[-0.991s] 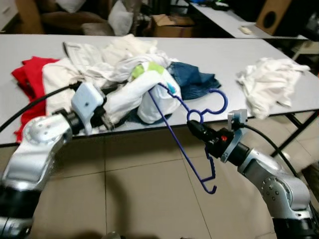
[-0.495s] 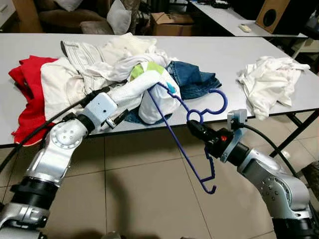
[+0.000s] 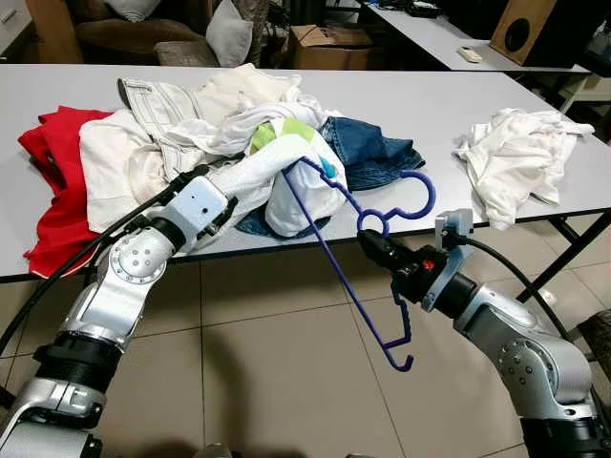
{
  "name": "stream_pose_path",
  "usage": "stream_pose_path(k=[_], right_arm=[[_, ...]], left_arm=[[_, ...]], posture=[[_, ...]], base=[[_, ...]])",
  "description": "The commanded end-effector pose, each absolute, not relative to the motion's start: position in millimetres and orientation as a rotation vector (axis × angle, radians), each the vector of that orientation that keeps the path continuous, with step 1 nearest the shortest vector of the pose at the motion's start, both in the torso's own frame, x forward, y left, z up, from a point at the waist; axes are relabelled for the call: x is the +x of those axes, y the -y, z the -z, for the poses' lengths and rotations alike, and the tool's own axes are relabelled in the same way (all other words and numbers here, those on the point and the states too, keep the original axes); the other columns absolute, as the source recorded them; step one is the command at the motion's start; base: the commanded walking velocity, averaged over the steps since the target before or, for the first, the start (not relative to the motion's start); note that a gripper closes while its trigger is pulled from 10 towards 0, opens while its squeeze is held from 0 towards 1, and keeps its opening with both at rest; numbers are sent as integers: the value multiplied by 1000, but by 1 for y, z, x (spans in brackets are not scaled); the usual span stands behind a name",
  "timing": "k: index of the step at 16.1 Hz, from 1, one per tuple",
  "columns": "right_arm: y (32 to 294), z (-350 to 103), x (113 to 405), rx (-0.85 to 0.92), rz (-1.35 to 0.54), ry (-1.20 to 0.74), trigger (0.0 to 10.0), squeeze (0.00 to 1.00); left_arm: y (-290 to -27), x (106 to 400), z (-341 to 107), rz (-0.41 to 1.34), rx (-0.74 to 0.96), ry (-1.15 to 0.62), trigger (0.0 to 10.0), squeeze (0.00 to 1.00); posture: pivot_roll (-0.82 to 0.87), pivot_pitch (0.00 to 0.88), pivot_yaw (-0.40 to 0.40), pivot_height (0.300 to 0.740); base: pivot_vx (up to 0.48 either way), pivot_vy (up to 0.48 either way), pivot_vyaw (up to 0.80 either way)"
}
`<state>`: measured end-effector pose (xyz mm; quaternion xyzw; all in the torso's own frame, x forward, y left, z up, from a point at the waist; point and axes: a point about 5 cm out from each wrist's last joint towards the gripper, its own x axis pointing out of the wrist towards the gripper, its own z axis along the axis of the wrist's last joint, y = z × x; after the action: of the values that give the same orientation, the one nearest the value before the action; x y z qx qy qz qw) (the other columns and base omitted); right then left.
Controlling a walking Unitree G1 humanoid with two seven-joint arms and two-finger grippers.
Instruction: Hang hanger
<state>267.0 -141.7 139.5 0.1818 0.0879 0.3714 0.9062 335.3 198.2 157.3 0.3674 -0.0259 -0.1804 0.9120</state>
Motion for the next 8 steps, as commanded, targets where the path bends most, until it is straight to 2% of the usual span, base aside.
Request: stream_pose_path(k=[1,8], right_arm=[[144,-145,268,362,-759,-152,10000,0],[143,-144,268,360,-766,-154,10000,0]], left_arm=[[-194,338,-163,376,768,87,0,0],[-205,338,-160,363,767,55,0,0]], posture=[[-138,0,-71,740],[-136,0,-73,740]], base=[[0,0,0],[0,0,0]])
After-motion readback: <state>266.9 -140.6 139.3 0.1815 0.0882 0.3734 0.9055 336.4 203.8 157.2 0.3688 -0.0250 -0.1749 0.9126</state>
